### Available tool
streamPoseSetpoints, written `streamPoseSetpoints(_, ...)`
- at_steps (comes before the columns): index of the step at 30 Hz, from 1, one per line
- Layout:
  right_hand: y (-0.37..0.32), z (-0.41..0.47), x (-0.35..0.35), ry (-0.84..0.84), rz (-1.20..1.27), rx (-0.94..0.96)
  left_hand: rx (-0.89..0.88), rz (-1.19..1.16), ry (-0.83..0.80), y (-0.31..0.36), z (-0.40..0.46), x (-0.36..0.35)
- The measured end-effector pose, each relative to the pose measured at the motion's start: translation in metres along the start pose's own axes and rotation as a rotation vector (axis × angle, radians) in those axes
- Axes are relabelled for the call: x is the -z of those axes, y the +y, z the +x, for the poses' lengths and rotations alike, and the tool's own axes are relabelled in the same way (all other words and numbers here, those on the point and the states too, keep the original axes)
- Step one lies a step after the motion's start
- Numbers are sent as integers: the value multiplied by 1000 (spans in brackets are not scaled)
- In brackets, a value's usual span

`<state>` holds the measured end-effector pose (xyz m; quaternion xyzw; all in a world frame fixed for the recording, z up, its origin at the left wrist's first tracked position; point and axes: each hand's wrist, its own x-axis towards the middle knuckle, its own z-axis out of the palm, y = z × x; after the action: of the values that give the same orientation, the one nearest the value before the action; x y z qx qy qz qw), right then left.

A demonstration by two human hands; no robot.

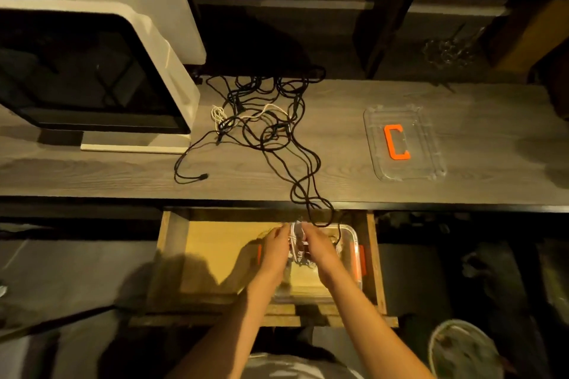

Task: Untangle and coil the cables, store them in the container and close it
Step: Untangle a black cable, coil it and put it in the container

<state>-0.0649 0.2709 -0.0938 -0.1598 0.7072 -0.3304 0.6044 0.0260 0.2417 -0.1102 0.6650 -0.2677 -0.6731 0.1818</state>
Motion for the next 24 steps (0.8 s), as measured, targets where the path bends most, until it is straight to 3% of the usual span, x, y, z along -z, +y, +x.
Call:
streamPoseSetpoints(6, 58, 25, -2, 0, 41, -153, 248, 61, -24, -61, 22, -1)
streamPoseSetpoints(12, 86, 35, 0, 45, 136, -118, 280, 89, -67, -61, 24, -4)
streamPoseSetpoints(17, 74, 25, 15, 193, 262, -10, 174, 45, -54, -40, 17, -9)
streamPoseSetpoints(24, 20, 15, 35, 526, 167, 331, -212, -10, 93, 13, 12, -19)
